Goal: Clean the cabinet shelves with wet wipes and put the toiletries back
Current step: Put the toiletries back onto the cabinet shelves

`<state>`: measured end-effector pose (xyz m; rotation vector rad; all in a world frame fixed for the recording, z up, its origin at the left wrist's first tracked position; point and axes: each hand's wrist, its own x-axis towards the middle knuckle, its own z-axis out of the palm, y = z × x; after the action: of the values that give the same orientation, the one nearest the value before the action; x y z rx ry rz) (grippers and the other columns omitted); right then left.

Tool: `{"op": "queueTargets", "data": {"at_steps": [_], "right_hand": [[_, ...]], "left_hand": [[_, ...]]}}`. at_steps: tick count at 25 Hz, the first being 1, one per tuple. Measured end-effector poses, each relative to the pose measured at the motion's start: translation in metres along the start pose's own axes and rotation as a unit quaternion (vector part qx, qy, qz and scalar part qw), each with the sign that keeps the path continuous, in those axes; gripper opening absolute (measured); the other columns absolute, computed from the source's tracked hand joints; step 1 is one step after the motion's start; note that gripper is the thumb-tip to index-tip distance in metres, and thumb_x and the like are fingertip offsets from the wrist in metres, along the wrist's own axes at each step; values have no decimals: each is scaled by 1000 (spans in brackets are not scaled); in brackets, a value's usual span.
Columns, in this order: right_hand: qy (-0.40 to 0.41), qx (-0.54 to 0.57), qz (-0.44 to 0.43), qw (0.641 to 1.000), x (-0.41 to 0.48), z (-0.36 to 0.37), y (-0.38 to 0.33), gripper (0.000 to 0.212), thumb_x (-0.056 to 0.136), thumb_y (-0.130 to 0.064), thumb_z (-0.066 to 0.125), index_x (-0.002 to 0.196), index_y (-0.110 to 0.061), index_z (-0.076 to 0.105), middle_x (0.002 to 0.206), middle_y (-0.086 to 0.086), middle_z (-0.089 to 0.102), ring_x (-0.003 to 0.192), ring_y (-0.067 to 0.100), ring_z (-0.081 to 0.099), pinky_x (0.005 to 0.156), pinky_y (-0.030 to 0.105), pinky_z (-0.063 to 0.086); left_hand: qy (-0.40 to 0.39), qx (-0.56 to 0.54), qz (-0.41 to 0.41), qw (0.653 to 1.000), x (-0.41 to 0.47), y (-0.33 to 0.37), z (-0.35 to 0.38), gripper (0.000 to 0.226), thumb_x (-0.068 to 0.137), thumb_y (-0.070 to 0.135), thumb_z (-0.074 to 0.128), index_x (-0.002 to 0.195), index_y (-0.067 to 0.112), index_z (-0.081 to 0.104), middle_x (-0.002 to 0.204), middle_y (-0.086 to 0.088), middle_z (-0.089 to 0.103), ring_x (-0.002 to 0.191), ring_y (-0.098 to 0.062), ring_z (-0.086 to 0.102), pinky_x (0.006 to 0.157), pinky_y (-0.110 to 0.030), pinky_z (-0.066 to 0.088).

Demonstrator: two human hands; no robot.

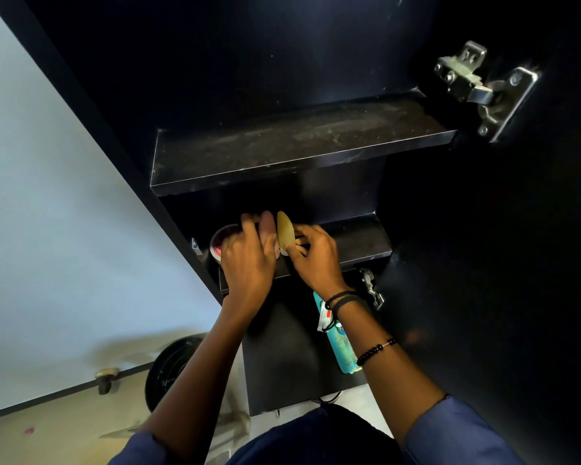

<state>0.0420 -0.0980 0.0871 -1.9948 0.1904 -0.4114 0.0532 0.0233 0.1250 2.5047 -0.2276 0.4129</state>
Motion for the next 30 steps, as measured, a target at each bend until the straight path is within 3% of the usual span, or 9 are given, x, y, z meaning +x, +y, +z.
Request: {"op": "queueTargets", "data": {"at_steps": [4,6,10,14,23,27,30], "right_hand": [[-14,-9,7,1000,-1,5,3,40,81,5,65,119,-3,62,110,11,59,90,12,58,69,-5,42],[-17,-20,2,1000,-1,8,5,40,81,5,66,120,-5,62,110,10,59,94,15,61,71,-4,43],[-17,-41,-12,999,2,10,7,40,82,4,64,120,-8,62,109,9,60,97,19,62,78,4,45],[-12,-44,-9,999,1,17,7,41,83,2,62,123,-8,60,110,11,60,96,23,63,85,28,54],[6,-55,-2,998,1,25,8,36,86,-6,62,122,-8,60,109,11,59,92,23,62,83,38,55],[25,-46,14,999,-8,22,13,46,88,-8,63,132,-7,52,122,9,56,106,22,60,92,35,53],[38,-58,11,998,-26,17,19,47,88,-11,62,134,-8,50,127,7,54,114,22,55,98,35,49]], "left_hand": [[-72,-4,6,997,4,-12,-4,60,87,21,59,140,9,33,107,-23,63,102,-40,58,85,-45,48],[-87,0,11,996,6,-15,-8,66,84,14,62,143,11,33,110,-22,63,104,-39,57,85,-43,46],[-74,33,56,995,11,-16,-9,59,83,11,64,138,12,43,99,-21,65,94,-38,59,76,-40,45],[-59,95,48,993,19,-11,-11,51,81,14,66,129,14,49,101,-20,63,92,-41,59,72,-41,47],[-60,110,24,992,13,-20,-7,62,84,33,68,135,12,42,122,-21,52,104,-41,53,86,-46,44],[-20,41,51,998,0,-22,-5,64,83,28,69,137,11,38,127,-21,45,112,-39,45,94,-51,44],[22,1,91,996,-16,-20,-1,60,86,26,65,137,10,37,132,-18,39,123,-30,36,103,-41,36]]}}
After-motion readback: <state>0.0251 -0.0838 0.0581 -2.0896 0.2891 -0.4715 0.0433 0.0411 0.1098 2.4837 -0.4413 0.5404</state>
